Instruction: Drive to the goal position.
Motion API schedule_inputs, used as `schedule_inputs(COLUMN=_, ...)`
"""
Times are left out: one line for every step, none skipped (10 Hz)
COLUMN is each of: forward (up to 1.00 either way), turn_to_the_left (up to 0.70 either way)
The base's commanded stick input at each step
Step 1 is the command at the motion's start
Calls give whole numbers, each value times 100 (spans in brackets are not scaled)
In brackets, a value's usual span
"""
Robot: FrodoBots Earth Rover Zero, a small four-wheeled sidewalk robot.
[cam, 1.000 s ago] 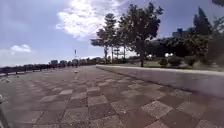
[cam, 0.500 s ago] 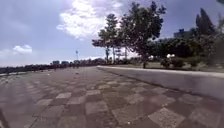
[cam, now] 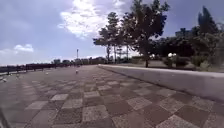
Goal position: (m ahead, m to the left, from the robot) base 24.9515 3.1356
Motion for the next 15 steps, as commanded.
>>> schedule_inputs(forward=45, turn_to_the_left=27)
schedule_inputs(forward=45, turn_to_the_left=27)
schedule_inputs(forward=45, turn_to_the_left=27)
schedule_inputs(forward=45, turn_to_the_left=27)
schedule_inputs(forward=45, turn_to_the_left=27)
schedule_inputs(forward=45, turn_to_the_left=27)
schedule_inputs(forward=45, turn_to_the_left=27)
schedule_inputs(forward=45, turn_to_the_left=25)
schedule_inputs(forward=45, turn_to_the_left=16)
schedule_inputs(forward=45, turn_to_the_left=0)
schedule_inputs(forward=45, turn_to_the_left=0)
schedule_inputs(forward=45, turn_to_the_left=0)
schedule_inputs(forward=45, turn_to_the_left=0)
schedule_inputs(forward=45, turn_to_the_left=0)
schedule_inputs(forward=45, turn_to_the_left=0)
